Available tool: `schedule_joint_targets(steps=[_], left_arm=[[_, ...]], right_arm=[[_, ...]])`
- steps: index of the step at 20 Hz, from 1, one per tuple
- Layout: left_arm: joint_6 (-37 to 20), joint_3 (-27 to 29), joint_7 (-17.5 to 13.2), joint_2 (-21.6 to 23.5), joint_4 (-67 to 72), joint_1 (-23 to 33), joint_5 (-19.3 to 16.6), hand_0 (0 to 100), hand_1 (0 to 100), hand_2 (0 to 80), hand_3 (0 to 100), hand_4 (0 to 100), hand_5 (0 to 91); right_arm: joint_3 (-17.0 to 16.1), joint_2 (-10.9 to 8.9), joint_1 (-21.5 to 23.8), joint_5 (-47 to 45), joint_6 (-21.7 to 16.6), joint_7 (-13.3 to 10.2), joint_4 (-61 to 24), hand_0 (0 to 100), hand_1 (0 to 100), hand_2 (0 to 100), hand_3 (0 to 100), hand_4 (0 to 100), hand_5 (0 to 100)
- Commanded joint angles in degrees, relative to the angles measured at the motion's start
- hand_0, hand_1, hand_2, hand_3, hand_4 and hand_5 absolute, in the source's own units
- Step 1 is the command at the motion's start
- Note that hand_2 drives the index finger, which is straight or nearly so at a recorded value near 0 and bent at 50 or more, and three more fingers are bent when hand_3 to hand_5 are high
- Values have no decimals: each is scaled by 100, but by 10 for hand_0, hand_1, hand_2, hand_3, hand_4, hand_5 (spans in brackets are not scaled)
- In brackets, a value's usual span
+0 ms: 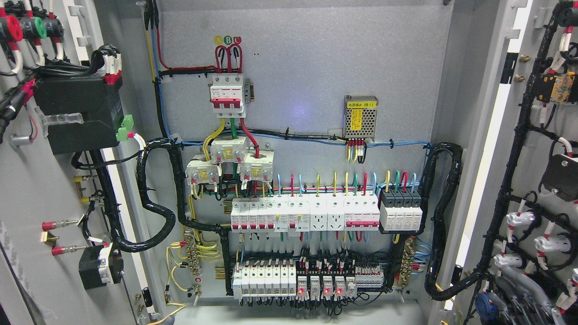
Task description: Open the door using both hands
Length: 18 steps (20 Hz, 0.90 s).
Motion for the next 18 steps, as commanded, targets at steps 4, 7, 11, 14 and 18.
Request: schedule_joint_targets(steps=[4, 7, 11, 14, 18], left_arm=[[-1, 454, 1, 176, 13, 14, 413, 0, 0, 0, 0, 0, 0], [-1, 577, 1, 194, 13, 5, 527, 0, 0, 0, 0, 0, 0], [-1, 779, 1, 316, 13, 14, 791, 0, 0, 0, 0, 0, 0], [-1, 937, 1, 457, 13, 14, 976, 0, 0, 0, 0, 0, 0], [-1, 1183, -8, 615, 13, 31, 1292, 0, 0, 0, 0, 0, 0]], right_arm=[[-430, 43, 233, -15, -364, -34, -1, 191, 0, 0, 0, 0, 0], [-482, 43, 286, -15, -373, -34, -1, 191, 0, 0, 0, 0, 0], [-588, 43, 409, -32, -373, -43, -1, 191, 0, 0, 0, 0, 0], [-605, 69, 453, -59, -373, -52, -1, 191, 0, 0, 0, 0, 0], [-764, 157, 515, -68, -373, -52, -1, 191, 0, 0, 0, 0, 0]])
